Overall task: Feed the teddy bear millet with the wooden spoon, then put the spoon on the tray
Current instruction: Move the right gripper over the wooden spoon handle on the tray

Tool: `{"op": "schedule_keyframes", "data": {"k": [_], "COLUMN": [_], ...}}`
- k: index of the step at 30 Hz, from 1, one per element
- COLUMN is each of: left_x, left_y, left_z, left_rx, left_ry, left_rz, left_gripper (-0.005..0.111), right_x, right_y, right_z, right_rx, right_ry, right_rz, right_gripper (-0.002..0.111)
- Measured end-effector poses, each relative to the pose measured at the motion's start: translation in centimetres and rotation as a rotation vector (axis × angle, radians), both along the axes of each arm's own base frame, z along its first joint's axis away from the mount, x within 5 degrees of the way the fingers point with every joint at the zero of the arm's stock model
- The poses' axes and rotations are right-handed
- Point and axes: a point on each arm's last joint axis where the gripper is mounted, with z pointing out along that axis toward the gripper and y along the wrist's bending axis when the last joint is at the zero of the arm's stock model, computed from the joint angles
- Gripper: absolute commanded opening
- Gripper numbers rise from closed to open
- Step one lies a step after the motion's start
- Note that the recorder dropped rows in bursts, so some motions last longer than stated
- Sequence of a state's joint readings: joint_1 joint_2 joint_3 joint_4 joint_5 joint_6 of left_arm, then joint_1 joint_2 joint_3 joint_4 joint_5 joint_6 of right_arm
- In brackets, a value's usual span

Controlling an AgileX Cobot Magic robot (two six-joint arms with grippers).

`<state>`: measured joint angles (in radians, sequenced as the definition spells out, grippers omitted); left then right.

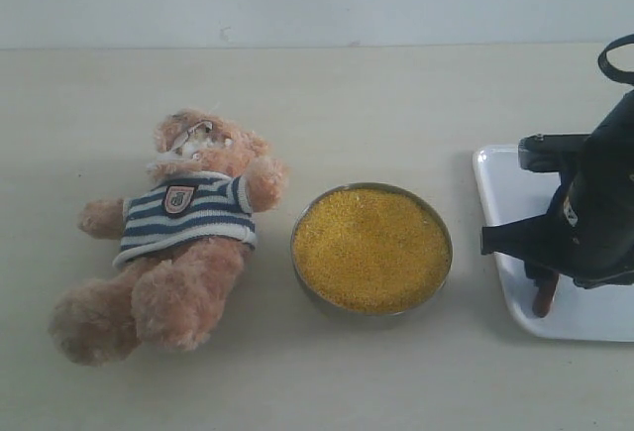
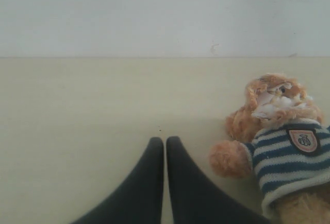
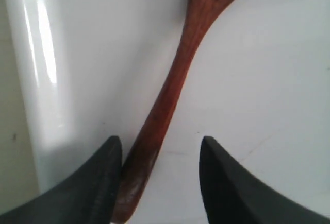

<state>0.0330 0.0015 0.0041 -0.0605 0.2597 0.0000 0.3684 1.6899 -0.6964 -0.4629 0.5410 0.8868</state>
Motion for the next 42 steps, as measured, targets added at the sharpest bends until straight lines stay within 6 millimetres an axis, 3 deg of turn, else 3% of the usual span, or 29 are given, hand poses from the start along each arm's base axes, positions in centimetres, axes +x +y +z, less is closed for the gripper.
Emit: {"op": "schedule_keyframes", "data": {"k": [7,17,27,42], "left_x": [0.0,0.0,0.0,0.0], "left_y": [0.0,0.0,0.0,0.0], "left_z": [0.0,0.0,0.0,0.0], "left_rx": [0.000,0.000,0.000,0.000], "left_ry": [0.000,0.000,0.000,0.000], "left_rz": [0.000,0.000,0.000,0.000], "left_gripper": [0.004,0.004,0.004,0.004], "right_x": [-0.2,-0.5,-0.1,1.6], "right_y": [-0.1,0.0,-2.9,-2.5], "right_z": [0.0,-0.1,-0.3,1.0], "right_rx": [-0.024,0.014,0.100,0.115], "right_ry": [0.033,0.070,0.135,0.079], "right_rz": [0.032,0.009,-0.062,-0.034], "right_gripper": [0.031,0.031,0.031,0.031]}}
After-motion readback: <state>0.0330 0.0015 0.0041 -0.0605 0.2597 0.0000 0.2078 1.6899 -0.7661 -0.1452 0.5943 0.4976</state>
